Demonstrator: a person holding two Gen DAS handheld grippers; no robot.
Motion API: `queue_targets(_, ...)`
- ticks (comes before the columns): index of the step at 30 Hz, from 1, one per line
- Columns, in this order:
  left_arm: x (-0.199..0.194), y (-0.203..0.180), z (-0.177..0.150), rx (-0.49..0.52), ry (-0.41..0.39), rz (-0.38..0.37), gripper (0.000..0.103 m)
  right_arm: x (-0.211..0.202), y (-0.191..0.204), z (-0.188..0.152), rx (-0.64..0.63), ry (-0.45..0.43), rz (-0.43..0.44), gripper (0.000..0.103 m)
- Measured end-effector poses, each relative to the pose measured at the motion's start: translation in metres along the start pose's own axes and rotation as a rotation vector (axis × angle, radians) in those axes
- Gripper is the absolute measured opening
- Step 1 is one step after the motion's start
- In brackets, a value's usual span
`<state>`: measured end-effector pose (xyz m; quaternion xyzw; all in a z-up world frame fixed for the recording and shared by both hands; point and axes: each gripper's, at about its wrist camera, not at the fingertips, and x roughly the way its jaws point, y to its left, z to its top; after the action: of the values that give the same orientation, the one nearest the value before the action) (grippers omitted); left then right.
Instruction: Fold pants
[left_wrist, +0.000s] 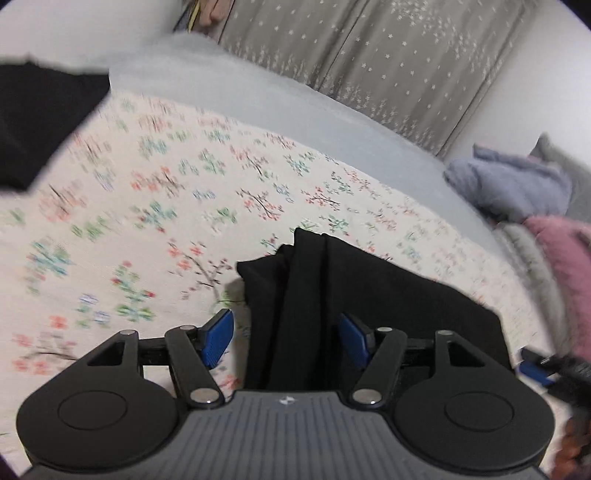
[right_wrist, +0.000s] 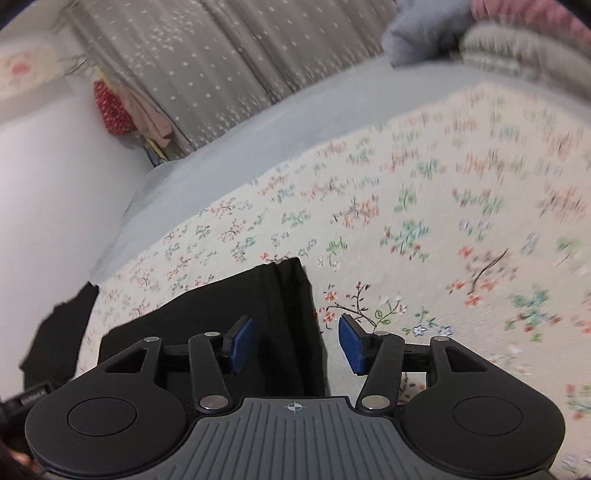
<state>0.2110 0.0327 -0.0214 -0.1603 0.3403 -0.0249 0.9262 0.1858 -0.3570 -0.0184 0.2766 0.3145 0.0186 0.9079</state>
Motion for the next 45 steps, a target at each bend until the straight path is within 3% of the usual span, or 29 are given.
queue_targets(3, -0.029, -0.017, -0.008, 0.078, -0.041, 0.095, 0.084, -0.024, 0.019, -0.013, -0.071, -0.021, -0.029, 0.054)
queue_targets(9, -0.095, -0.050, -0.035, 0.219, -0.152, 0.216, 0.091, -0.079, 0.077, -0.058, -0.279, -0.078, -0.073, 0.057)
queue_targets(18, -0.182, -0.069, -0.073, 0.235, -0.217, 0.198, 0.099, -0.170, 0.143, -0.103, -0.365, -0.148, -0.044, 0.079)
queue_targets(28, -0.245, -0.071, -0.105, 0.248, -0.262, 0.193, 0.103, -0.227, 0.169, -0.143, -0.413, -0.172, -0.084, 0.103)
queue_targets(45, -0.267, -0.071, -0.133, 0.286, -0.282, 0.180, 0.103, -0.265, 0.173, -0.177, -0.365, -0.196, -0.137, 0.103)
